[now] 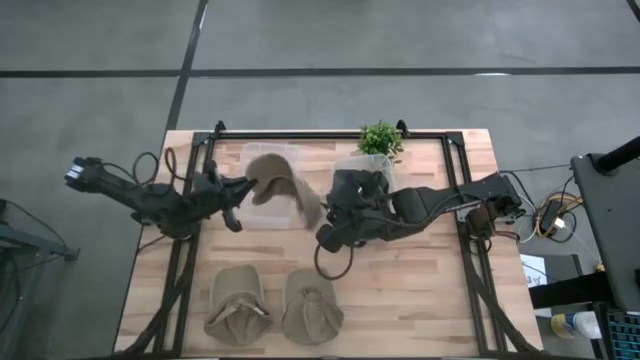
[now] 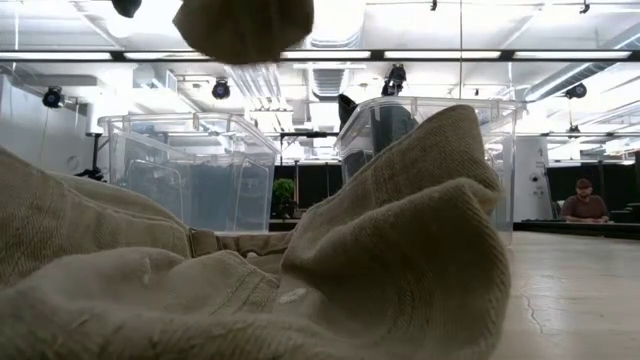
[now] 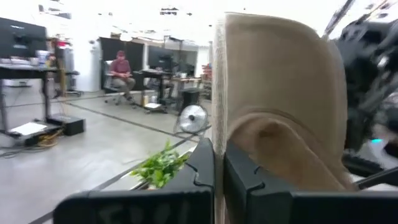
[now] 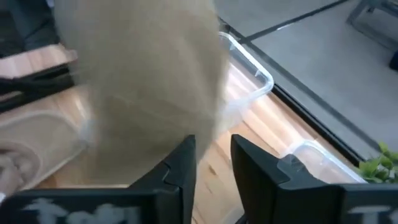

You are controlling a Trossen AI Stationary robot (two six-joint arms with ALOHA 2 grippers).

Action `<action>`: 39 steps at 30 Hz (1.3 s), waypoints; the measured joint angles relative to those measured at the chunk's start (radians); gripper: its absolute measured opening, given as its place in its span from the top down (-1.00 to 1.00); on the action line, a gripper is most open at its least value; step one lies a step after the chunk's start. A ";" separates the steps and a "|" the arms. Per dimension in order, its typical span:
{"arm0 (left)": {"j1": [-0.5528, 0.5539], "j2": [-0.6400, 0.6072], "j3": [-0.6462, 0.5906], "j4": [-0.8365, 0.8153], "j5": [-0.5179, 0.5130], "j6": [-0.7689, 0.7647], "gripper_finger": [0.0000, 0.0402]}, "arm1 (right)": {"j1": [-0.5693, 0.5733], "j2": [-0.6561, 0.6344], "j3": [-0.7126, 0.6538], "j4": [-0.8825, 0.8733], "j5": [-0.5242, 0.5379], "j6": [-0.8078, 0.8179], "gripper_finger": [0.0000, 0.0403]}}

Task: Pick & Place hat
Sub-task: Put the right brown cap into the left transparent bin

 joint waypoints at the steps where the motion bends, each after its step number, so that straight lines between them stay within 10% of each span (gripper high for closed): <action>1: -0.001 -0.008 0.013 -0.025 0.001 -0.016 0.96 | 0.003 0.000 0.000 -0.001 0.000 -0.013 0.48; 18: 0.004 -0.041 0.415 -1.082 -0.200 -0.652 0.97 | 0.148 0.032 -0.002 0.000 -0.004 -0.049 0.28; 39: 0.183 0.049 0.390 -1.319 -0.020 -1.021 0.97 | 0.277 0.046 -0.139 0.014 -0.003 0.047 0.34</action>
